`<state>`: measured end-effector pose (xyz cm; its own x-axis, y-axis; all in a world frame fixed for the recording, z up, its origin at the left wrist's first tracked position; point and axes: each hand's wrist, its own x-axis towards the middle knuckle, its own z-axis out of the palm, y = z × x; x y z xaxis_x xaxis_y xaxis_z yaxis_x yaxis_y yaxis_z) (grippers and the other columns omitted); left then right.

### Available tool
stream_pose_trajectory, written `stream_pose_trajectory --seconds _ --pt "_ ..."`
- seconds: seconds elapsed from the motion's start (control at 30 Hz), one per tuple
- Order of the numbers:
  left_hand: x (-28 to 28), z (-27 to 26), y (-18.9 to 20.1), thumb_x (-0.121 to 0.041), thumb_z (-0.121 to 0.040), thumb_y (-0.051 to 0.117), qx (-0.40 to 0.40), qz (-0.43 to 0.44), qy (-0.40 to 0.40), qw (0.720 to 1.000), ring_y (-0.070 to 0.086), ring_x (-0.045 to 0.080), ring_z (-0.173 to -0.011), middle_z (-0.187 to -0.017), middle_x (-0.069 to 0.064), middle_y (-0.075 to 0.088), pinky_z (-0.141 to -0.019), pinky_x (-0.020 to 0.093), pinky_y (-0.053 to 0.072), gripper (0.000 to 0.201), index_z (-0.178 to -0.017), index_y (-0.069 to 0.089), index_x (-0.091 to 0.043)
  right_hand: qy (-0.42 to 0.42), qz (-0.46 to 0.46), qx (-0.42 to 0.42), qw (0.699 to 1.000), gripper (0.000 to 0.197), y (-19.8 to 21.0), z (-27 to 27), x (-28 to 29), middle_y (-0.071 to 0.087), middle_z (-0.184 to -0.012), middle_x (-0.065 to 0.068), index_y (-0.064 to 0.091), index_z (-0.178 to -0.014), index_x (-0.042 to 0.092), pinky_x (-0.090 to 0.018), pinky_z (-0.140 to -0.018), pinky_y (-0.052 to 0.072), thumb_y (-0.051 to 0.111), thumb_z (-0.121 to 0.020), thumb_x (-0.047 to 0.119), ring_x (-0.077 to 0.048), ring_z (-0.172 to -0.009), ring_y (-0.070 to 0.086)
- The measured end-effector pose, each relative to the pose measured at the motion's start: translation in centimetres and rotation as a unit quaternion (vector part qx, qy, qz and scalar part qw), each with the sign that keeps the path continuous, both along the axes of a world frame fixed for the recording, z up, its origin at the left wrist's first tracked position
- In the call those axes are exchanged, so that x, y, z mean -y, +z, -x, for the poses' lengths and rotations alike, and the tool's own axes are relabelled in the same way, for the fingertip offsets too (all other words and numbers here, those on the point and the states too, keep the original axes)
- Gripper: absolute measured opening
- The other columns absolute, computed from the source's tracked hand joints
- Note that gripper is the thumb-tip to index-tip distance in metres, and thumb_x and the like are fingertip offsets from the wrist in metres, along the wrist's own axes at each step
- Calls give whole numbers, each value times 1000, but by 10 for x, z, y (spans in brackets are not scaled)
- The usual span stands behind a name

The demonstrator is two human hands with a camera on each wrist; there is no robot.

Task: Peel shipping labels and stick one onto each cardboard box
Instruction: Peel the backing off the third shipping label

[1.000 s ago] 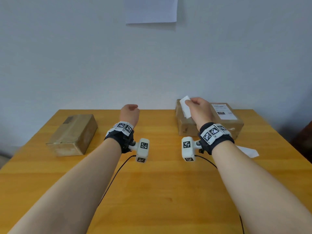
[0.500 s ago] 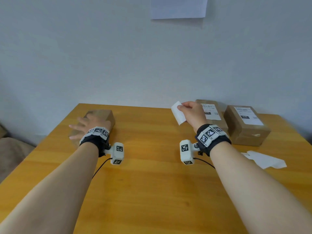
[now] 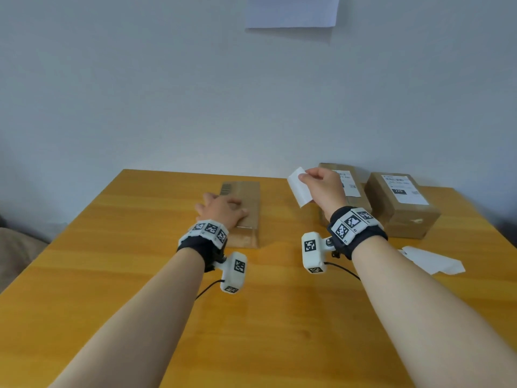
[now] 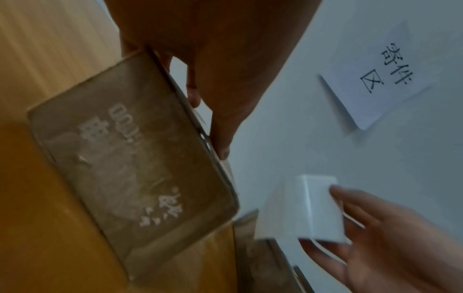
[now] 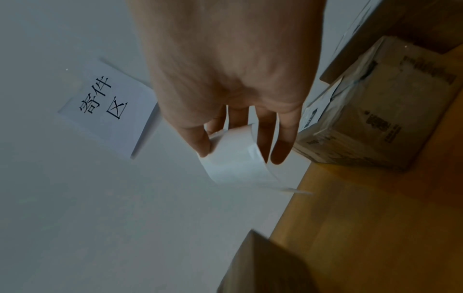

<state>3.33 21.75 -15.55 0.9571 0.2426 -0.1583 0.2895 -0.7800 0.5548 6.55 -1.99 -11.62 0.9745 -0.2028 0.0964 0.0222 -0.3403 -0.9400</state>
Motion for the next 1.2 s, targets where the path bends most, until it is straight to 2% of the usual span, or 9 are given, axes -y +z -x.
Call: stream_pose_trajectory --seconds 0.17,0.37,0.5,0.57,0.63,0.73,0.8,0.93,1.2 --pt "51 9 -5 -29 -91 82 22 138 -141 980 63 21 -116 -134 4 64 -103 38 55 23 -114 81 -30 -23 -10 30 999 11 3 6 19 66 -102 10 69 -107 23 -24 -75 47 71 -96 25 -12 -98 62" --pt "79 15 1 -26 -89 85 5 141 -208 968 58 9 -98 -98 -17 58 -88 27 46 25 -113 79 -23 -6 -4 35 999 21 8 17 35 71 -110 3 74 -114 17 -40 -91 58 72 -96 26 -15 -102 65" --pt "82 14 3 -27 -91 82 -11 139 -222 965 56 3 -78 -95 -13 62 -63 23 43 14 -105 77 -26 37 -10 49 998 17 14 24 35 73 -104 8 76 -110 18 -38 -92 57 76 -94 24 -8 -101 67" --pt "80 14 7 -34 -98 73 8 158 -196 968 59 8 -79 -96 -8 69 -65 24 46 12 -102 77 -23 64 0 60 996 17 18 27 35 73 -102 12 77 -109 19 -32 -88 57 77 -93 25 -5 -99 67" --pt "79 14 19 -41 -104 61 19 246 -139 959 66 14 -84 -102 -3 78 -70 28 50 30 -104 79 -18 93 28 65 993 11 20 29 33 74 -98 14 78 -103 24 -30 -87 56 79 -92 26 -3 -95 68" --pt "77 18 42 -59 -106 46 -35 416 -81 905 74 20 -86 -103 -1 83 -72 32 52 52 -106 79 -19 140 71 66 985 7 22 29 28 77 -94 11 77 -88 33 -37 -92 58 83 -89 29 -8 -94 71" --pt "74 18 52 -65 -104 46 -59 456 -81 884 76 20 -89 -105 -2 83 -73 33 53 55 -110 79 -21 167 100 71 978 5 22 30 25 77 -98 8 80 -91 29 -38 -95 57 83 -88 30 -10 -97 71" --pt "74 17 57 -40 -102 64 -17 443 -79 893 73 17 -87 -101 -4 83 -73 30 51 24 -111 77 -22 205 130 77 967 7 21 29 23 75 -105 13 82 -89 30 -43 -101 54 86 -84 27 -10 -105 68" --pt "71 19 55 -13 -103 56 -1 455 -54 889 73 15 -81 -96 -3 81 -70 30 55 19 -113 72 -18 157 134 69 976 4 26 32 26 70 -110 17 77 -94 33 -34 -94 52 75 -94 36 -5 -102 63"
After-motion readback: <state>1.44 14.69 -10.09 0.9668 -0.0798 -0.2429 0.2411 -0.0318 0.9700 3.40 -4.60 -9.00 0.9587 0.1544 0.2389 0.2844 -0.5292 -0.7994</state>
